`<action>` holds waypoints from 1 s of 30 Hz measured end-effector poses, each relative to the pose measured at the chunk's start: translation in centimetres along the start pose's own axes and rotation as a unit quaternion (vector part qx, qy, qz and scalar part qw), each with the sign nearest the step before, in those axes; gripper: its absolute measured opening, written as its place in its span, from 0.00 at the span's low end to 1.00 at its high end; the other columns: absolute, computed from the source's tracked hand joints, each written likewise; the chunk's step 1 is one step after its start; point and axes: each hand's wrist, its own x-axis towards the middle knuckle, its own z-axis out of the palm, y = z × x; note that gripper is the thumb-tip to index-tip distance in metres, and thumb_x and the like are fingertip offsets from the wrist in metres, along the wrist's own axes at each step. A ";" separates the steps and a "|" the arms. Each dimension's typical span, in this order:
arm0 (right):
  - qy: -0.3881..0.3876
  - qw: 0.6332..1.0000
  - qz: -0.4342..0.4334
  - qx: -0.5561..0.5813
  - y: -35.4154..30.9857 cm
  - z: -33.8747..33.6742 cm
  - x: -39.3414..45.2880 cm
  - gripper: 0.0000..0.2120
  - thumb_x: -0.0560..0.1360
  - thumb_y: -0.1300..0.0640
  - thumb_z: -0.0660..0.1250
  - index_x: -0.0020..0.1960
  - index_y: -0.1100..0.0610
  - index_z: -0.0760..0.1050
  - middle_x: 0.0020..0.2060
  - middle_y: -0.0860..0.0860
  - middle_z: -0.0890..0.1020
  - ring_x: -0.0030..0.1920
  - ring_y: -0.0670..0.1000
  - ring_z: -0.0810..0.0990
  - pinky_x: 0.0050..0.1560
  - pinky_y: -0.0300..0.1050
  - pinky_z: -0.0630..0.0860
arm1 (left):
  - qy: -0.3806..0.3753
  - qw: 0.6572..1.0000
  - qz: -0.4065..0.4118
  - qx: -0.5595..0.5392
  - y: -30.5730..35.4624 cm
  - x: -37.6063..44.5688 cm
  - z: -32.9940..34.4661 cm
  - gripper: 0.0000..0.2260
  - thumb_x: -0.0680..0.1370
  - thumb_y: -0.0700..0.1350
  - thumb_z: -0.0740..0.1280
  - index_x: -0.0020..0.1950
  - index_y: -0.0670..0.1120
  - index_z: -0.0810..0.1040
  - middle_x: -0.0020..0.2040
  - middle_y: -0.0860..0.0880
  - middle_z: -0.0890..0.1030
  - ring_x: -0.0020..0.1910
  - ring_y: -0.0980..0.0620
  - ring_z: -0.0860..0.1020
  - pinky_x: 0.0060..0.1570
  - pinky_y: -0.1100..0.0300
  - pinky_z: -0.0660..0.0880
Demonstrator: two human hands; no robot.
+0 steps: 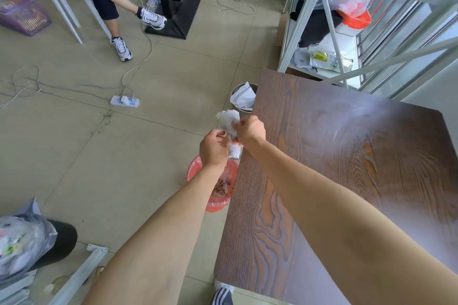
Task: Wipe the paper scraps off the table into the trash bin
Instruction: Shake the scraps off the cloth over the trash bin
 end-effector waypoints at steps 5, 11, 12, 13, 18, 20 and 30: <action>0.021 1.000 -0.001 0.007 0.6 -0.5 -0.2 0.12 0.77 0.53 0.61 0.39 0.58 0.74 0.40 0.62 0.85 0.42 0.59 0.85 0.46 0.50 0.82 | -0.007 1.000 0.030 0.005 -0.3 0.7 0.0 0.05 0.73 0.35 0.67 0.46 0.40 0.83 0.42 0.42 0.85 0.40 0.47 0.81 0.44 0.60 0.76; 0.017 1.000 -0.012 0.010 1.0 -1.0 -0.4 0.13 0.77 0.53 0.60 0.41 0.61 0.75 0.38 0.62 0.85 0.40 0.60 0.85 0.43 0.50 0.82 | 0.046 0.995 -0.033 -0.077 -1.2 2.9 -0.1 0.09 0.74 0.32 0.63 0.40 0.44 0.79 0.32 0.44 0.79 0.24 0.57 0.79 0.42 0.46 0.82; 0.015 1.000 -0.018 0.009 1.1 -0.9 -0.5 0.13 0.76 0.52 0.61 0.41 0.61 0.74 0.38 0.62 0.85 0.39 0.60 0.85 0.43 0.51 0.82 | 0.053 0.994 -0.034 -0.091 -0.9 3.3 0.0 0.09 0.74 0.33 0.63 0.40 0.43 0.80 0.32 0.43 0.79 0.25 0.57 0.79 0.43 0.46 0.82; 0.014 1.000 -0.023 0.004 1.2 -0.9 -0.6 0.14 0.76 0.51 0.61 0.41 0.62 0.75 0.37 0.62 0.85 0.39 0.61 0.85 0.43 0.52 0.82 | 0.056 0.993 -0.033 -0.103 -0.6 3.7 0.1 0.07 0.74 0.34 0.65 0.42 0.42 0.81 0.33 0.42 0.81 0.28 0.53 0.81 0.45 0.46 0.82; 0.014 0.996 -0.073 -0.045 1.3 -0.8 -1.3 0.14 0.76 0.53 0.61 0.34 0.57 0.72 0.36 0.60 0.84 0.38 0.62 0.85 0.42 0.52 0.82 | 0.021 0.993 -0.030 -0.110 0.0 4.9 0.9 0.12 0.73 0.46 0.68 0.43 0.37 0.83 0.35 0.41 0.83 0.35 0.44 0.82 0.44 0.44 0.82; 0.019 0.995 -0.080 -0.052 1.4 -0.8 -1.3 0.13 0.76 0.54 0.61 0.34 0.56 0.71 0.37 0.60 0.84 0.37 0.61 0.85 0.41 0.53 0.82 | 0.018 0.995 -0.023 -0.101 -0.3 5.1 1.3 0.22 0.72 0.56 0.63 0.37 0.36 0.80 0.33 0.38 0.83 0.35 0.40 0.83 0.42 0.42 0.81; 0.024 0.998 -0.056 -0.021 1.6 -1.5 -1.5 0.15 0.74 0.59 0.59 0.29 0.55 0.64 0.33 0.58 0.81 0.37 0.63 0.85 0.37 0.56 0.82 | 0.013 0.998 -0.029 -0.059 0.4 4.8 1.0 0.07 0.73 0.33 0.65 0.42 0.39 0.83 0.34 0.41 0.82 0.30 0.45 0.80 0.45 0.47 0.82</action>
